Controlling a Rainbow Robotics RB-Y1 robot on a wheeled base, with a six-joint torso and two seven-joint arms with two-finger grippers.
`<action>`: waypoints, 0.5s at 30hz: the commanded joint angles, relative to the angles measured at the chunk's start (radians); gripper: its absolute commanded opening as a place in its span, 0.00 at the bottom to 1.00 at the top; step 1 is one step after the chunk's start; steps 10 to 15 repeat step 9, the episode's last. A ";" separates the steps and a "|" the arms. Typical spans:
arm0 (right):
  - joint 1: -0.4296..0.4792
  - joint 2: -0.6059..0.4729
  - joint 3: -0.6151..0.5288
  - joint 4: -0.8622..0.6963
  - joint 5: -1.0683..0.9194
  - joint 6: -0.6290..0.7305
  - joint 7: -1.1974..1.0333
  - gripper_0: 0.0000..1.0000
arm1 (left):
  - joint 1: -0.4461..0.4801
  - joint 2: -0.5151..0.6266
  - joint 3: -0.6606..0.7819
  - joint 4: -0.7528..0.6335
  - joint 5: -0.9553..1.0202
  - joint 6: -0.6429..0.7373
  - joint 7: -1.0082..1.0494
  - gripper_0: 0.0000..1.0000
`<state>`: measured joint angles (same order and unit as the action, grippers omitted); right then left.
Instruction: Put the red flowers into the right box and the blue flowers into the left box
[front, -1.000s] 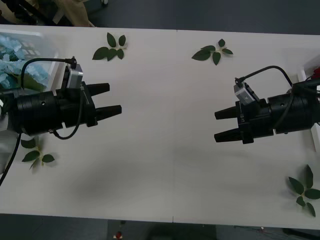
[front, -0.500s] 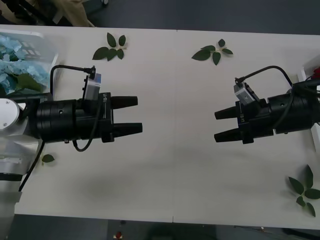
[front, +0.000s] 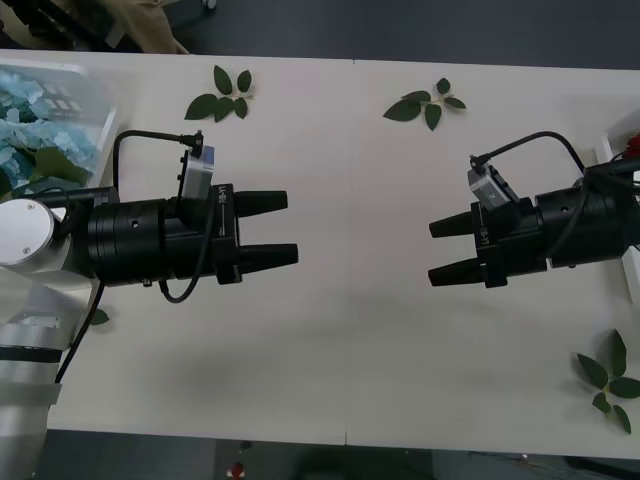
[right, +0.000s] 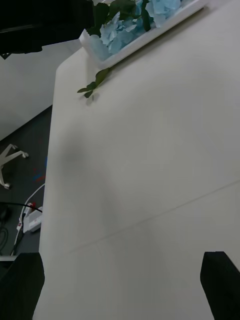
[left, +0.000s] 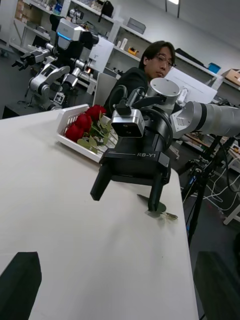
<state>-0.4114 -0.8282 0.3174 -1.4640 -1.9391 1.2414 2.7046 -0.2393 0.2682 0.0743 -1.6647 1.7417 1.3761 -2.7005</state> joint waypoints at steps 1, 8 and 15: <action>-0.021 -0.009 -0.011 -0.027 -0.003 0.000 0.001 0.92 | -0.032 0.016 -0.002 -0.032 0.004 -0.002 -0.005 0.89; -0.021 -0.009 -0.011 -0.027 -0.003 0.000 0.001 0.92 | -0.032 0.016 -0.002 -0.032 0.004 -0.002 -0.005 0.89; -0.021 -0.009 -0.011 -0.027 -0.003 0.000 0.001 0.92 | -0.032 0.016 -0.002 -0.032 0.004 -0.002 -0.005 0.89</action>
